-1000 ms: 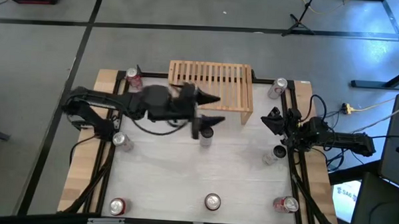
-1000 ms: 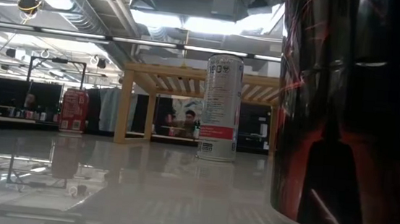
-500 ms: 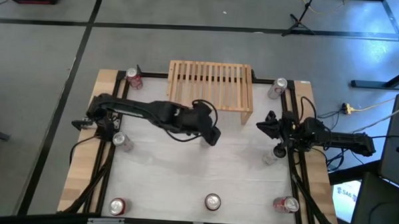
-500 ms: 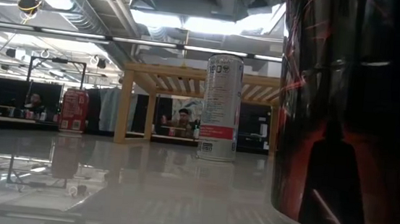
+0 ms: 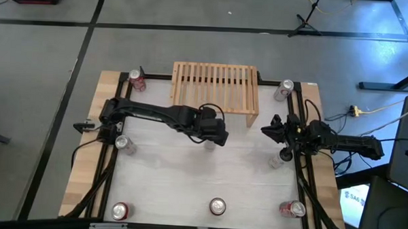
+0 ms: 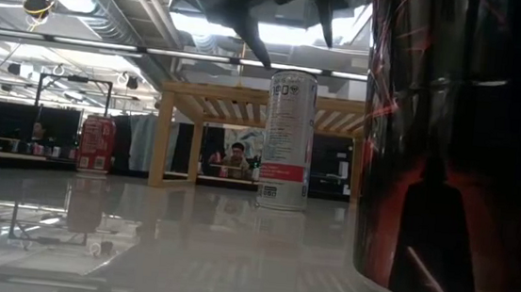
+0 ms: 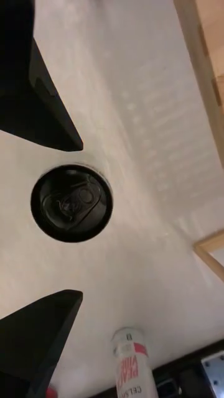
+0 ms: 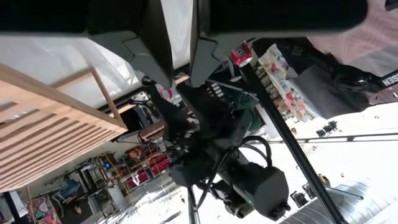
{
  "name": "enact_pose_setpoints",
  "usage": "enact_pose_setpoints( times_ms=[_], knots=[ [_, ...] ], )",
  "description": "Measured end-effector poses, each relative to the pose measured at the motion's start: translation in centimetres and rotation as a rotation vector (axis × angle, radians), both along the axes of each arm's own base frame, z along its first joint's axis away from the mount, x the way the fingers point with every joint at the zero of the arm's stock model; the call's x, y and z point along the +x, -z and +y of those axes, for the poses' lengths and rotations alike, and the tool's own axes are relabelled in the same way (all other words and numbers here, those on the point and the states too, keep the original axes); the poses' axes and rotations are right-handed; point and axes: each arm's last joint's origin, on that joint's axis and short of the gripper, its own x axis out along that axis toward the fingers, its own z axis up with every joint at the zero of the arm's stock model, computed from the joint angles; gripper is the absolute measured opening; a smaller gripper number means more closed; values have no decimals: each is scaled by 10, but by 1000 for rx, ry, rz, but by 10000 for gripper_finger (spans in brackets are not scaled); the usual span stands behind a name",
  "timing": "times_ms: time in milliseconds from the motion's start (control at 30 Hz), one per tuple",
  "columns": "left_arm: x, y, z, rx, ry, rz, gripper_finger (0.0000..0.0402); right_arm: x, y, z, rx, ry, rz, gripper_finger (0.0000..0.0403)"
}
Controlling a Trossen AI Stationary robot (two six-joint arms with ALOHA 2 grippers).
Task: Place canned beverage on shelf
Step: Put the white soda can on the shelf
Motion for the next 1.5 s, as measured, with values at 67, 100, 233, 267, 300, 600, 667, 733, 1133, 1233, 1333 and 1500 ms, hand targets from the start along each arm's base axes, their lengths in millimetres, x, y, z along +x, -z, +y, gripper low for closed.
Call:
enact_pose_setpoints(
  times_ms=[67, 100, 233, 267, 300, 600, 667, 733, 1133, 1233, 1333, 1500],
  knots=[
    [2, 4, 1, 7, 2, 12, 377, 0, 1, 0, 0, 0, 6, 47],
    [2, 4, 1, 10, 2, 19, 377, 0, 0, 0, 0, 0, 5, 47],
    [1, 4, 3, 15, -3, 21, 377, 0, 0, 0, 0, 0, 4, 47],
    [1, 4, 3, 15, -3, 21, 377, 0, 0, 0, 0, 0, 4, 47],
    [1, 4, 3, 16, -3, 21, 377, 0, 0, 0, 0, 0, 3, 47],
    [1, 26, 9, -13, 1, 82, 377, 0, 0, 0, 0, 0, 4, 47],
    [1, 26, 9, -12, 9, 77, 376, 0, 0, 0, 0, 0, 4, 47],
    [7, 28, 8, -20, 31, 52, 376, 0, 0, 0, 0, 0, 4, 47],
    [18, 52, 7, -37, 122, 111, 365, 1, 4, 0, 2, 0, 47, 47],
    [19, 52, 10, -16, 157, 119, 343, 1, 5, 0, 3, 1, 48, 47],
    [19, 52, 11, 11, 222, 137, 311, 1, 5, 0, 2, 1, 48, 47],
    [21, 55, 11, 78, 363, 172, 257, 1, 5, 0, 3, 2, 49, 47]
  ],
)
